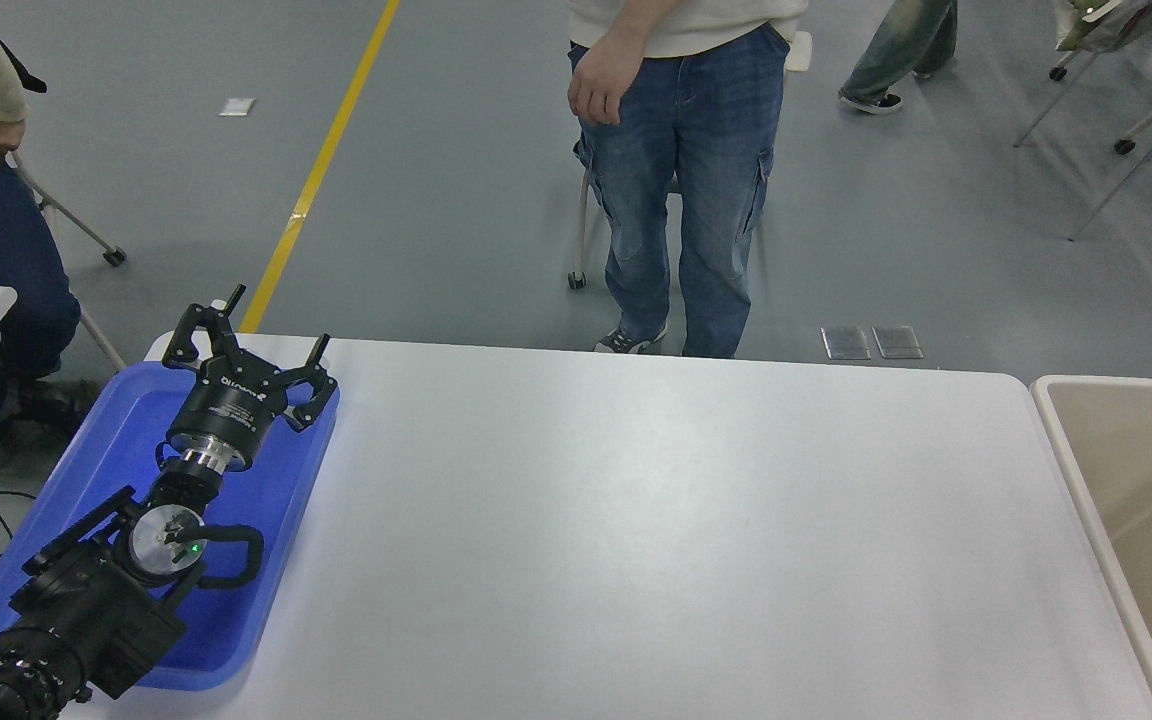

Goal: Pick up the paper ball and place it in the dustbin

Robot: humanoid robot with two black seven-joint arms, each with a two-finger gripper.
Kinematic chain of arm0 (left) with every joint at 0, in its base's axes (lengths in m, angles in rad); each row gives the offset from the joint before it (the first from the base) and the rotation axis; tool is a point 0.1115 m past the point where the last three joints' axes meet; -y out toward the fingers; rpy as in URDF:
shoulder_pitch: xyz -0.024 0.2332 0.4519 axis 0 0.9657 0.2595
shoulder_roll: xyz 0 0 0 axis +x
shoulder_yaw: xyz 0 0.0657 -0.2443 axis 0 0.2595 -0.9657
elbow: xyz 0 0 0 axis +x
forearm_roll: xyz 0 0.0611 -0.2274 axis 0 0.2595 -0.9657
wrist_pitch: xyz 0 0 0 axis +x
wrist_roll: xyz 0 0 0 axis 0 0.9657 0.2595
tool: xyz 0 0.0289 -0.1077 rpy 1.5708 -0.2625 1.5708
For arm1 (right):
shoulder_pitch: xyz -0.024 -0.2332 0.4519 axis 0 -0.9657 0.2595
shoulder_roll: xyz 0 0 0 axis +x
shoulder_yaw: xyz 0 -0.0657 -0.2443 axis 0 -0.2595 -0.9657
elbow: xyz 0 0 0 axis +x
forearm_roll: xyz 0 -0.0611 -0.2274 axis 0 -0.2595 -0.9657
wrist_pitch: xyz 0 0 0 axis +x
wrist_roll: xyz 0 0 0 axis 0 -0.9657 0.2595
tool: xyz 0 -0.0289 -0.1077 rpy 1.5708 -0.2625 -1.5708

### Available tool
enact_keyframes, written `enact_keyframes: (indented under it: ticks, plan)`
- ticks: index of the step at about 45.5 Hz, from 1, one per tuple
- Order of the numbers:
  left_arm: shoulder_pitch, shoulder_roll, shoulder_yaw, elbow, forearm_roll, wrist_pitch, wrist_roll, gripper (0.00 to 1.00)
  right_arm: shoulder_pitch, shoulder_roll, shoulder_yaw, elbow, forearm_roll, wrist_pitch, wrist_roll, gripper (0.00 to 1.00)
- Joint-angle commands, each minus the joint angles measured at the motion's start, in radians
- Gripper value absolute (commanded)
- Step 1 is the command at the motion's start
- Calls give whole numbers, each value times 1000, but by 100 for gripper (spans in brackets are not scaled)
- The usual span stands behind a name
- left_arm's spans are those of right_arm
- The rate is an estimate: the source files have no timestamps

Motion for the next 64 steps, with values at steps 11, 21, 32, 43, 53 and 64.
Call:
enact_keyframes:
  ticks: [11, 21, 32, 43, 53, 64]
  plan:
    - [0, 0, 0, 0, -2, 0, 0, 100, 56, -15, 142, 10, 4, 6, 0, 100]
    - [0, 0, 0, 0, -1, 0, 0, 100, 82, -59, 373, 38, 4, 9, 1, 100]
    - [0, 0, 0, 0, -1, 0, 0, 100, 70, -82, 886, 96, 2, 11, 3, 100]
    - [0, 0, 0, 0, -1, 0, 0, 100, -5, -90, 1229, 302, 13, 12, 47, 100]
    - [0, 0, 0, 0, -2, 0, 0, 100, -174, -62, 1461, 509, 20, 31, 316, 100]
    - [0, 0, 0, 0, -2, 0, 0, 100, -226, 39, 1478, 543, 51, 150, 436, 100]
